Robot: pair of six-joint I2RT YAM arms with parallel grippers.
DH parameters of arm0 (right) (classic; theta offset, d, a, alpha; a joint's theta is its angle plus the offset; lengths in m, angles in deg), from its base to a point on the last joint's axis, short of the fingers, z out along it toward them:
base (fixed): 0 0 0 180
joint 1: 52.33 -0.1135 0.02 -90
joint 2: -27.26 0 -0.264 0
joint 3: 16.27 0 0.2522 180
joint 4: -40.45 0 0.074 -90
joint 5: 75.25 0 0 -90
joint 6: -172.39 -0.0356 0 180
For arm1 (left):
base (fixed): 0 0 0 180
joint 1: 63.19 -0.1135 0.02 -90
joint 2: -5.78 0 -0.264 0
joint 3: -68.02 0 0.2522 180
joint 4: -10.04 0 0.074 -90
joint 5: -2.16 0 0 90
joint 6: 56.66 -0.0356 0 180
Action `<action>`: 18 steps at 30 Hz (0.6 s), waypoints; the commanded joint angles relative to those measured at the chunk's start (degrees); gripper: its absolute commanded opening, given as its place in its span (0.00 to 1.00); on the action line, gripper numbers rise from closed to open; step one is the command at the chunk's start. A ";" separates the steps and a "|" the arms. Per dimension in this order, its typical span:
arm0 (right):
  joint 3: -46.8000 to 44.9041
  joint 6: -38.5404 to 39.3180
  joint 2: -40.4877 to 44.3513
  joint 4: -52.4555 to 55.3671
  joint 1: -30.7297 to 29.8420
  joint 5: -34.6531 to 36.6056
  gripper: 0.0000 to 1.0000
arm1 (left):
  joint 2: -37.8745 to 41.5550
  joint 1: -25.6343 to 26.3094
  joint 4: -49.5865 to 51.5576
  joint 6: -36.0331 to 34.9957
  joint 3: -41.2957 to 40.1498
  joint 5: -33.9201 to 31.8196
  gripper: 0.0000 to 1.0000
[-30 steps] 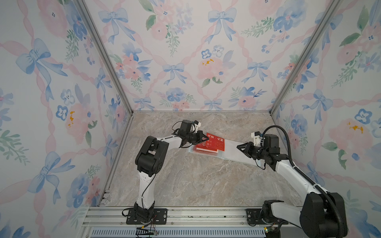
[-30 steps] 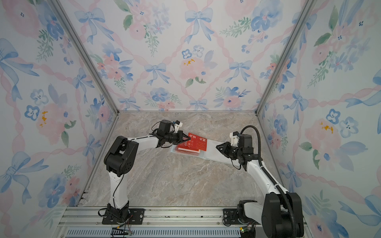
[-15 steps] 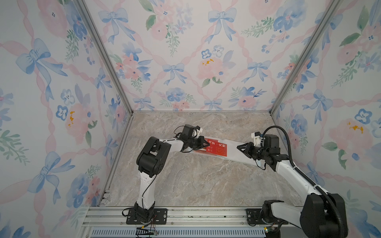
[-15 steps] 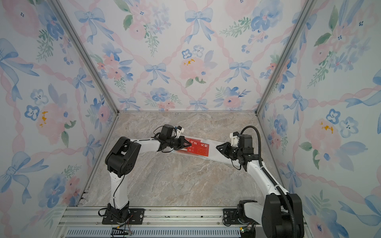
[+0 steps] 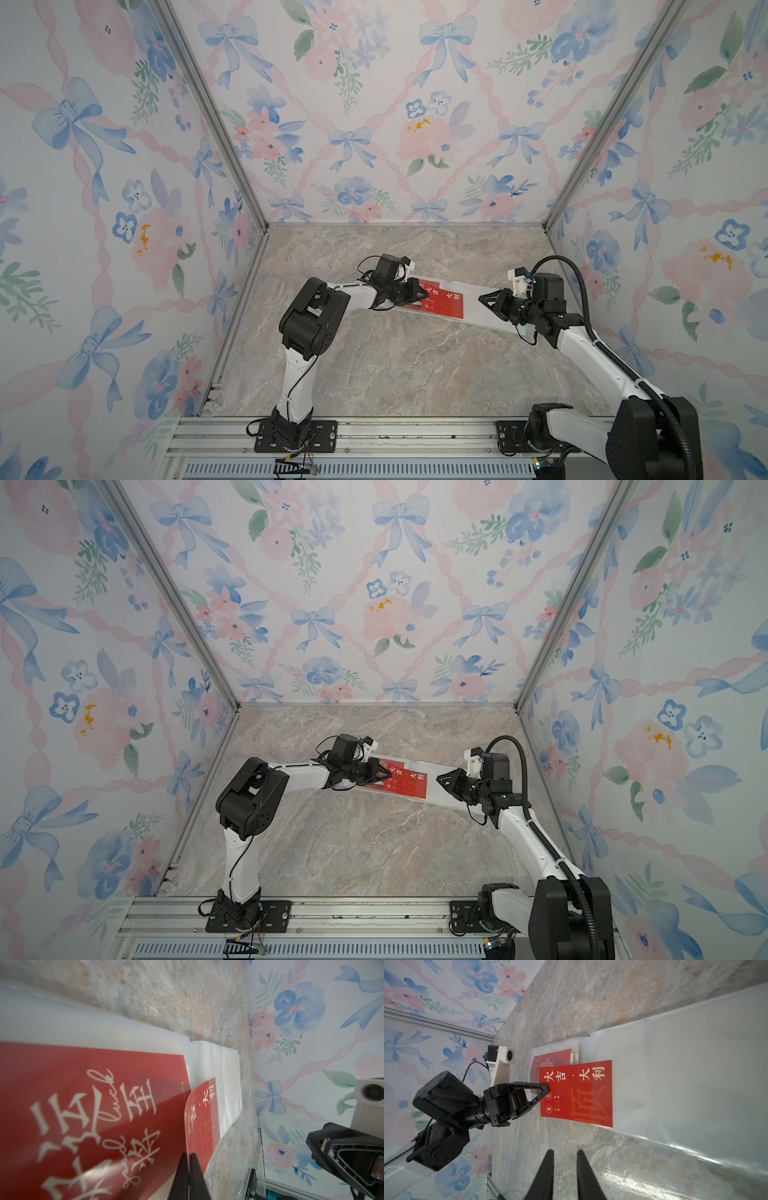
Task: Place the photos into the photo albums
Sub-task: Insert the photo into the photo album.
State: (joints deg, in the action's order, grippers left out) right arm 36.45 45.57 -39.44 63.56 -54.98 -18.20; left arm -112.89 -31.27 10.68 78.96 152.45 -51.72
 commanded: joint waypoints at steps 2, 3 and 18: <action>-1.07 0.69 0.98 0.72 0.46 0.45 0.21 | 0.03 2.39 0.38 0.37 2.47 -2.96 0.00; -1.08 0.65 1.17 0.92 0.50 0.40 0.21 | -0.53 2.76 0.30 0.63 3.01 -2.99 0.00; -1.61 3.50 2.97 2.90 0.96 0.82 0.21 | -5.67 6.73 -0.23 5.17 7.81 -6.52 0.00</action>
State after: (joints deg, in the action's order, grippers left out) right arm 35.65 47.47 -37.99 64.74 -54.72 -17.80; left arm -117.18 -25.50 10.63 82.52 158.66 -56.83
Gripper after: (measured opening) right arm 0.213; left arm 0.046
